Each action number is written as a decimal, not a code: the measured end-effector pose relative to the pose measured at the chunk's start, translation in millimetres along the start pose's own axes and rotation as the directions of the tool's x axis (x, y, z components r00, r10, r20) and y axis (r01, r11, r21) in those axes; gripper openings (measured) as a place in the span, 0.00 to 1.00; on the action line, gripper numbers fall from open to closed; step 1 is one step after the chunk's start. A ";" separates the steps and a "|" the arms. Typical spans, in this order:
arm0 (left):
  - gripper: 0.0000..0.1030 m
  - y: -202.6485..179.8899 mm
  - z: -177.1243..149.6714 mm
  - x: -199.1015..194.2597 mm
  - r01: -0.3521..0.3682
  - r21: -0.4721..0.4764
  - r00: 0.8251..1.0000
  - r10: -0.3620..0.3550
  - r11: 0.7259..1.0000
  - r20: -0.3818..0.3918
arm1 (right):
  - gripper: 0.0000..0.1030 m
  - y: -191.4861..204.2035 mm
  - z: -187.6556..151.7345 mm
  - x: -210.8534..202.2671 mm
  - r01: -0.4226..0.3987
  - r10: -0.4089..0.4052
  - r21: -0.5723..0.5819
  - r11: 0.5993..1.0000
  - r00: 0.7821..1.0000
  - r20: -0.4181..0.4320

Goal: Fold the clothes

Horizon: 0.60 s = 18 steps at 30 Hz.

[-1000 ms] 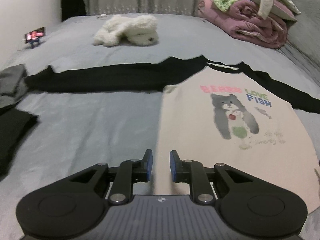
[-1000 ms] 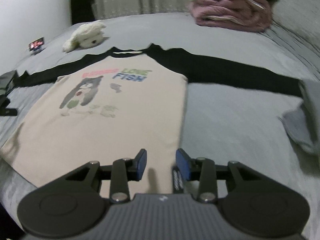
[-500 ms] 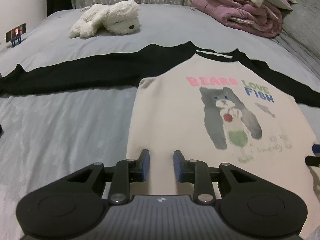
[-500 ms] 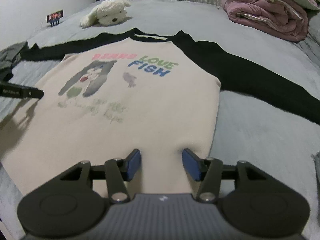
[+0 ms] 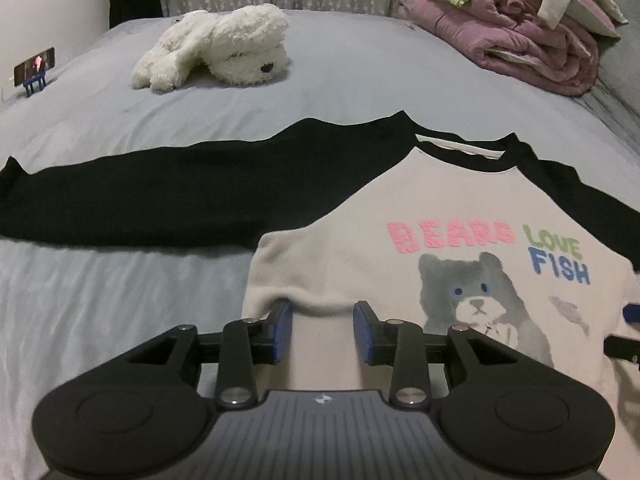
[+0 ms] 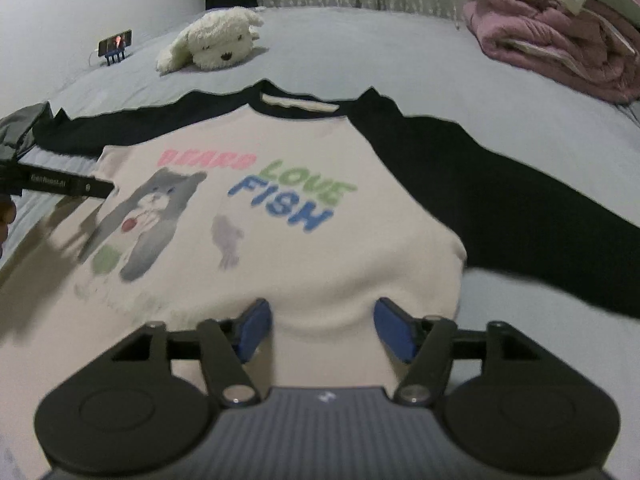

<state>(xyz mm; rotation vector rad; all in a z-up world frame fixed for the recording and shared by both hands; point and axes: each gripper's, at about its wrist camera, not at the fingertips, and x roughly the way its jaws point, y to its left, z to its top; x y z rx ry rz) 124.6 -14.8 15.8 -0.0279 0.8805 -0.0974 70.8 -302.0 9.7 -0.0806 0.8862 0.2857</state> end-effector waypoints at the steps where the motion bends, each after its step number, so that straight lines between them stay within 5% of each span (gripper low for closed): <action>1: 0.32 -1.4 0.3 -0.7 -0.003 0.014 1.000 0.003 1.000 0.005 | 0.63 -1.0 0.0 2.9 -0.004 0.004 0.009 1.000 1.000 0.007; 18: 0.36 6.2 0.3 -0.5 0.014 -0.005 1.000 -0.014 1.000 0.016 | 0.71 -8.6 -1.9 -1.5 0.036 -0.036 0.026 0.999 0.999 0.024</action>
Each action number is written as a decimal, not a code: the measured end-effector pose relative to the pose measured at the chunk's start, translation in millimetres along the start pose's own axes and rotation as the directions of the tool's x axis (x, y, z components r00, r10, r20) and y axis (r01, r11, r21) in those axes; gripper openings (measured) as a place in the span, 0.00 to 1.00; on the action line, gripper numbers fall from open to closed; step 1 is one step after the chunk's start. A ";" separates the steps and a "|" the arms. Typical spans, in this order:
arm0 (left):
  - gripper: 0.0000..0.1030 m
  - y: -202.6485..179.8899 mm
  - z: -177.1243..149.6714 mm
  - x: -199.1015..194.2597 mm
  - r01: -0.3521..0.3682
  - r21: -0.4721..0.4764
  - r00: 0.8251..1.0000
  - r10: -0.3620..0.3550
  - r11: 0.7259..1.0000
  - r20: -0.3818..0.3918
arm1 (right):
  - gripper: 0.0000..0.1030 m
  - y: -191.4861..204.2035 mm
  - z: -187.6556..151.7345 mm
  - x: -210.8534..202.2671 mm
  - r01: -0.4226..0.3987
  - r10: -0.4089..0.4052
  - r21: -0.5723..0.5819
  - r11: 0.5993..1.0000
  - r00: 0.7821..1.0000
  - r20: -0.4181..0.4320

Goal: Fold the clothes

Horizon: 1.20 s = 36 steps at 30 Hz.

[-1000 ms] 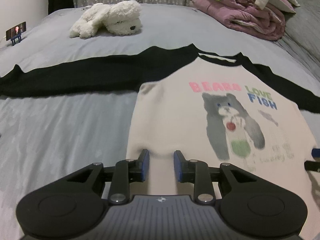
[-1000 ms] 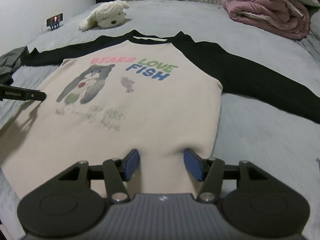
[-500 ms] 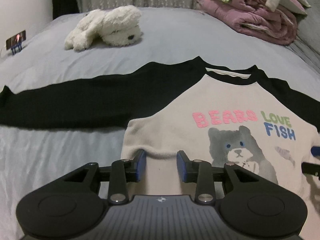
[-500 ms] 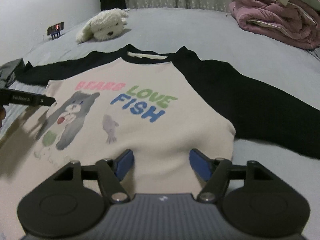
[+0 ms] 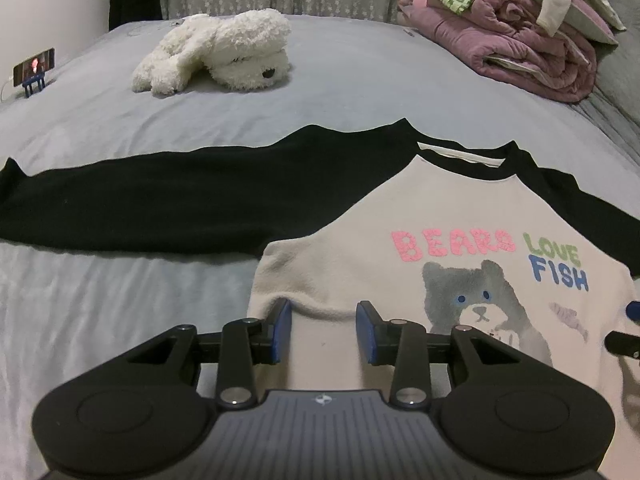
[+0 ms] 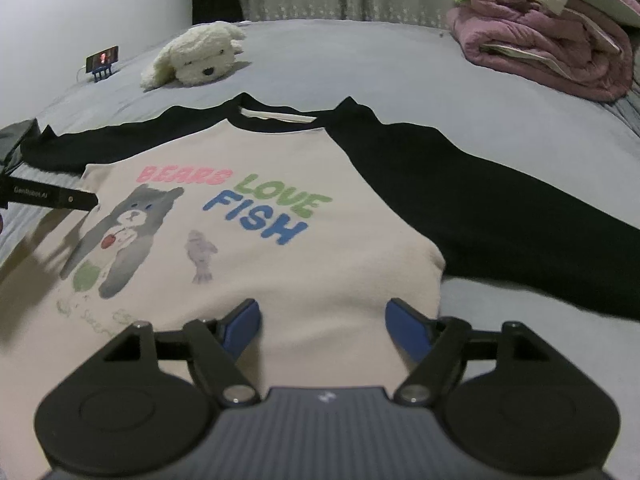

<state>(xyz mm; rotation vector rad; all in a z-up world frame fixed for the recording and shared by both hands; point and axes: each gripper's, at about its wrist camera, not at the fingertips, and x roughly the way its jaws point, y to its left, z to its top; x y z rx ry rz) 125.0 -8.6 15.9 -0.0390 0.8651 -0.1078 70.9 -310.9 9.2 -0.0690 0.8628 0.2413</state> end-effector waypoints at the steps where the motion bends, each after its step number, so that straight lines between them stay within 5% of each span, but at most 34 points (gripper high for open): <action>1: 0.36 -1.7 -0.7 -0.3 -0.006 0.011 1.000 0.006 1.000 0.002 | 0.71 0.8 -0.4 -1.1 0.005 -0.005 -0.005 1.000 1.000 0.001; 10: 0.38 -4.2 -3.1 -0.9 -0.019 0.024 1.000 0.019 1.000 0.011 | 0.79 4.9 -4.1 -1.4 0.016 -0.015 -0.008 1.000 1.000 0.011; 15: 0.41 -7.2 -6.8 -0.9 -0.031 0.030 0.999 0.030 0.999 0.024 | 0.99 14.9 -9.9 4.6 0.010 -0.009 -0.019 1.000 1.000 0.024; 36: 0.46 -4.6 -8.9 -2.2 -0.014 -0.020 0.999 0.015 1.000 0.031 | 1.00 9.2 -12.2 5.0 -0.013 -0.002 0.168 0.986 0.996 0.093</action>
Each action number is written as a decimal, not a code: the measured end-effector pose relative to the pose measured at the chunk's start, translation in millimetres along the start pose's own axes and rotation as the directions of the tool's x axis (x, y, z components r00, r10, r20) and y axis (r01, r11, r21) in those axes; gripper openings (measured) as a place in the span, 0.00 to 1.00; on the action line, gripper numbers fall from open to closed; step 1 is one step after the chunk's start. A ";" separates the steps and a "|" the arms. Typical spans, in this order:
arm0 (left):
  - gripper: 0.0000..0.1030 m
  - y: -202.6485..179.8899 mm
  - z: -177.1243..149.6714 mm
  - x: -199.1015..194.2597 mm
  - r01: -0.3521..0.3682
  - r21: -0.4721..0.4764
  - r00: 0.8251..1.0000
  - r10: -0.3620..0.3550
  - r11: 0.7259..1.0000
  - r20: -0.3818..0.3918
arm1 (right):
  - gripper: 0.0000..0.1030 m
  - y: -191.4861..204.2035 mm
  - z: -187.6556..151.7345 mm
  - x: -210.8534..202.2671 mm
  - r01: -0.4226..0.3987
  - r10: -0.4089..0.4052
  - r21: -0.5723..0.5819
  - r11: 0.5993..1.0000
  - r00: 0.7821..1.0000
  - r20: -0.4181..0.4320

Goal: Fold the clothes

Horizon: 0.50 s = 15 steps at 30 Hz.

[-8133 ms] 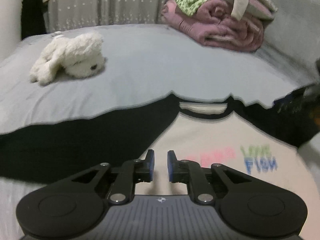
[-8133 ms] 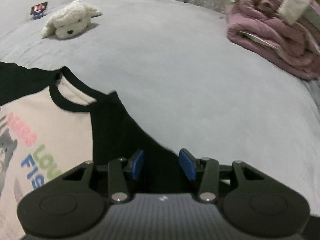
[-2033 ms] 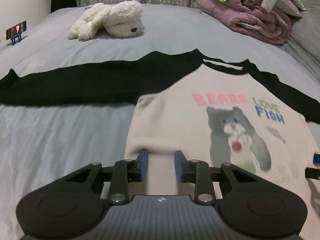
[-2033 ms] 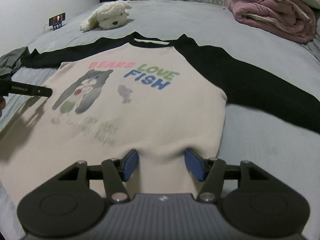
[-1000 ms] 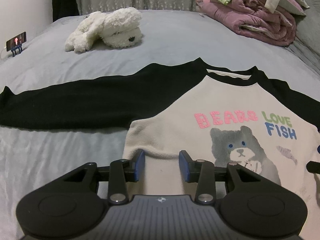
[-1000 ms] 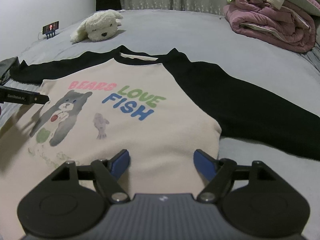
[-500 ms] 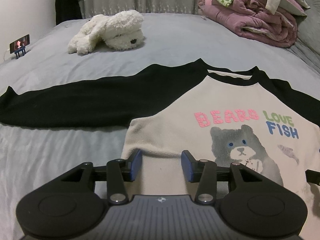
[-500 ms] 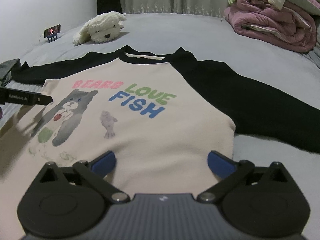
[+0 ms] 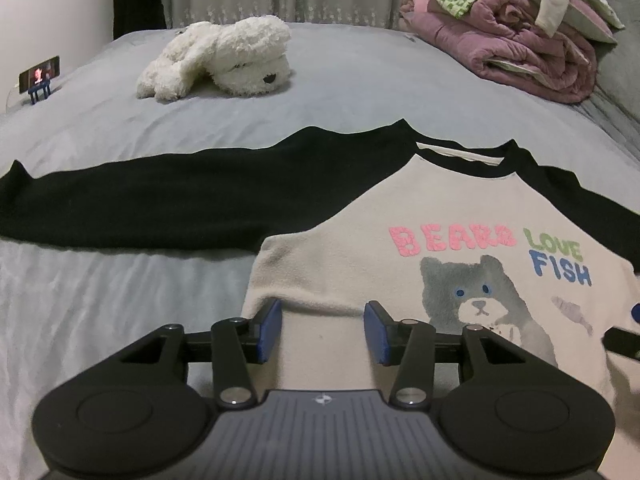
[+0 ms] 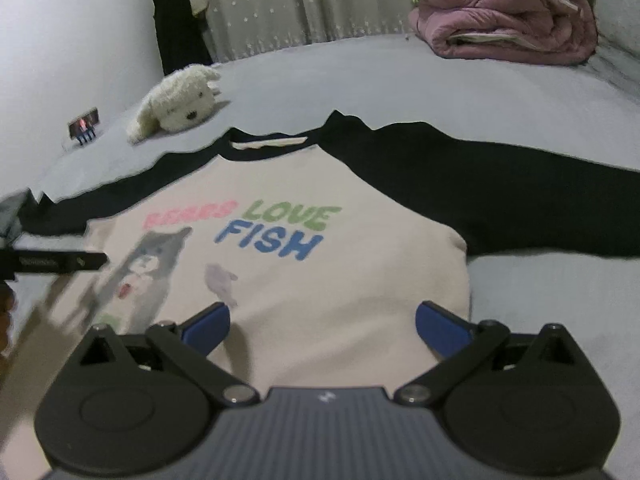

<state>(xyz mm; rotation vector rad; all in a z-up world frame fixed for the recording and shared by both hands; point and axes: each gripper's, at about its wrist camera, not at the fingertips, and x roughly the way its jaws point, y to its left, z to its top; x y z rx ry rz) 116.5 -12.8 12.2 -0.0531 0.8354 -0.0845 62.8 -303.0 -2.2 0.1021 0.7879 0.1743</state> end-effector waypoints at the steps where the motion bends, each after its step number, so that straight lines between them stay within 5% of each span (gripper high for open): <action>1: 0.47 -1.0 -1.2 0.2 -0.001 0.002 1.000 0.001 1.000 0.006 | 1.00 2.7 -1.3 1.7 0.018 -0.018 -0.017 1.000 1.000 0.003; 4: 0.52 -4.2 -4.6 0.6 -0.003 0.007 1.000 0.003 1.000 0.025 | 1.00 10.4 -5.0 5.7 0.062 -0.062 -0.055 0.997 0.998 0.014; 6: 0.68 -7.8 -7.7 1.3 -0.005 0.016 0.999 0.004 1.000 0.038 | 1.00 13.5 -5.9 6.7 0.081 -0.079 -0.071 0.994 0.997 0.021; 10: 0.71 -22.3 -16.7 1.1 -0.053 0.069 0.996 0.047 0.996 0.080 | 0.98 15.3 -7.5 5.5 0.097 -0.095 -0.054 0.994 0.995 0.037; 15: 0.72 -17.4 -13.1 0.3 -0.035 0.037 0.997 0.032 0.999 0.073 | 0.63 22.1 -6.9 -1.5 0.055 -0.052 -0.044 0.998 0.997 0.064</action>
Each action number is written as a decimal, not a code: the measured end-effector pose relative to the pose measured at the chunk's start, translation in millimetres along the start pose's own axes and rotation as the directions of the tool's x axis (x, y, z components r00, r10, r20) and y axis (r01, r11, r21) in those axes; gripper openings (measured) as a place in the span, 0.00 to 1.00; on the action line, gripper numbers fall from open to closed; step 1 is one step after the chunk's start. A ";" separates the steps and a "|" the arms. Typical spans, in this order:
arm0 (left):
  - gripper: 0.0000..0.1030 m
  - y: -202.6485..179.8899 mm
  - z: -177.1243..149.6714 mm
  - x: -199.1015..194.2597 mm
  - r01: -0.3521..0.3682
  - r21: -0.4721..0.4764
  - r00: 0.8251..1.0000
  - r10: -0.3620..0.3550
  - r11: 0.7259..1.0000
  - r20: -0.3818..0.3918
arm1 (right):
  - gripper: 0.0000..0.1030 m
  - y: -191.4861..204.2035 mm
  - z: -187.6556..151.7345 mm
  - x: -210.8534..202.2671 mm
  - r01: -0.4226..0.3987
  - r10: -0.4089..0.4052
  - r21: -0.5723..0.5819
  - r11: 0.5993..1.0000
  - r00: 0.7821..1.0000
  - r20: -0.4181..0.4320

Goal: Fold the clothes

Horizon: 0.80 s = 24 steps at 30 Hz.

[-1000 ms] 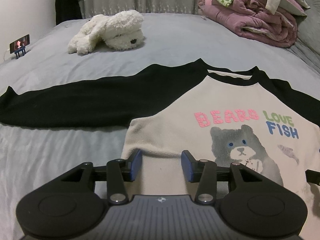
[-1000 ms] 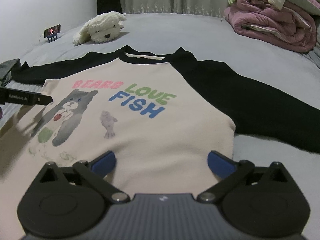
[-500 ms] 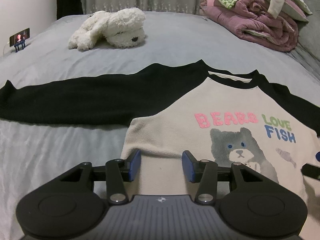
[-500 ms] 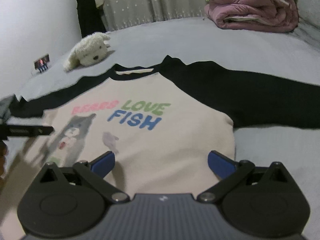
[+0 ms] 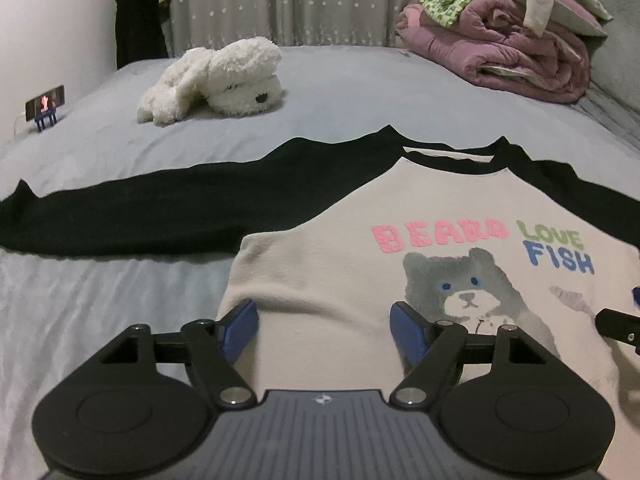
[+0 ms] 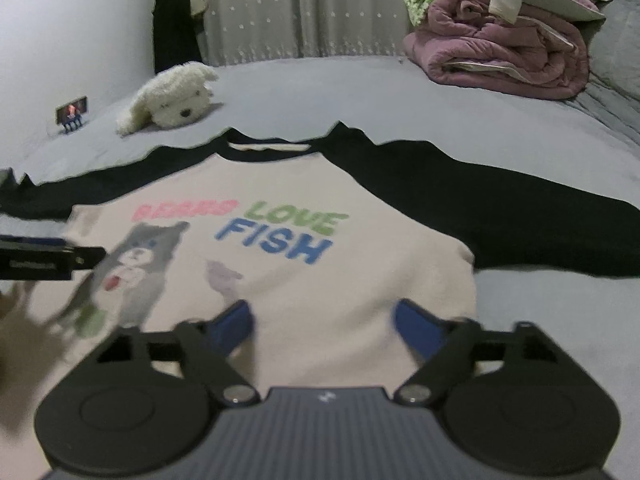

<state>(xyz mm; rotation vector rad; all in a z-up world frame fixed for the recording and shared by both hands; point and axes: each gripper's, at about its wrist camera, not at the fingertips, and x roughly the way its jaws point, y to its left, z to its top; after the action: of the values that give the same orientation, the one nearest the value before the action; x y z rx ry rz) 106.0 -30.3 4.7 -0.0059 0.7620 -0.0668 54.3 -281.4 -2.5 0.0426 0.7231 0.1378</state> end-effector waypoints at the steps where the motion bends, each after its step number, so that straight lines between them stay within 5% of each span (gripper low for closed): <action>1: 0.72 0.3 0.0 -0.3 0.001 -0.006 1.000 -0.001 1.000 -0.001 | 0.59 0.2 0.6 -1.0 -0.012 0.012 0.006 1.000 1.000 0.005; 3: 0.72 -1.8 -0.7 -1.3 -0.003 -0.003 1.000 0.003 1.000 0.002 | 0.46 -2.4 1.7 -2.2 -0.016 0.016 0.026 1.000 1.000 0.011; 9: 0.71 4.3 2.4 -3.7 0.033 -0.045 0.999 -0.032 0.998 0.007 | 0.34 -5.0 1.9 -4.1 0.021 -0.023 0.042 0.999 0.999 0.048; 17: 0.70 17.4 2.2 0.0 0.023 -0.053 1.000 -0.023 0.998 -0.005 | 0.33 -8.7 2.6 3.0 0.019 -0.020 0.042 0.999 1.000 0.018; 24: 0.53 33.5 -2.6 -9.0 0.052 -0.036 0.999 -0.052 0.998 0.009 | 0.25 -29.9 10.6 3.0 0.017 -0.011 0.204 0.979 0.999 -0.032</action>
<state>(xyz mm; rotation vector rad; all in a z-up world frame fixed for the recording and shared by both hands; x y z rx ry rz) 99.7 3.8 8.0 -0.0607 0.7554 -0.1023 66.9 -310.5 0.9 0.2321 0.7666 0.0500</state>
